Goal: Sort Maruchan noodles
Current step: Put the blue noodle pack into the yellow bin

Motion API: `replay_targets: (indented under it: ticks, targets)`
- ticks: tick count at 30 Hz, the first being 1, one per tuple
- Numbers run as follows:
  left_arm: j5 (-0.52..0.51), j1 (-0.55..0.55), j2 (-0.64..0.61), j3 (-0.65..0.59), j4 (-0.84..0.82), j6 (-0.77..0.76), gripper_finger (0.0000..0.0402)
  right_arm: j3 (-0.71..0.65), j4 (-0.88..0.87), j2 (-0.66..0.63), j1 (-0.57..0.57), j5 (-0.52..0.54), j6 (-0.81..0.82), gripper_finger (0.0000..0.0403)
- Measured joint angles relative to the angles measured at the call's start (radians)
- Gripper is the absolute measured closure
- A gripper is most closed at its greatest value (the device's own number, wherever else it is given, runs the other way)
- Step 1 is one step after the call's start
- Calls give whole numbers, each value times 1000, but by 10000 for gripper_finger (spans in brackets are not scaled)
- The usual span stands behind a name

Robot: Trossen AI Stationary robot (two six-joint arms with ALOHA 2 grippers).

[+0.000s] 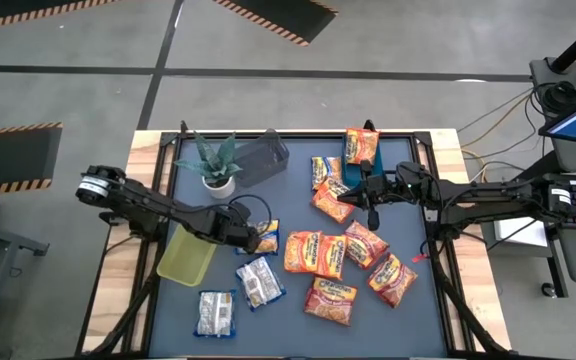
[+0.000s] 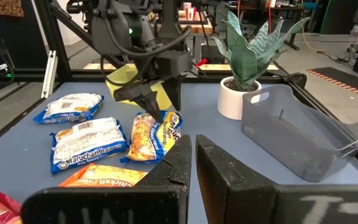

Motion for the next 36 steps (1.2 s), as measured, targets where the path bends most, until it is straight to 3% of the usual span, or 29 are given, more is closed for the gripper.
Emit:
replay_targets:
  ticks: [11, 23, 36]
  targets:
    - [-3, -2, -2, -103, 246, -6, 183, 0, 1, 0, 0, 0, 0, 390]
    - [-10, -3, -2, -83, 248, 28, 314, 0, 1, 0, 0, 0, 0, 390]
    - [-5, -8, -4, -28, 242, 137, 363, 0, -25, 0, 0, 1, -2, 390]
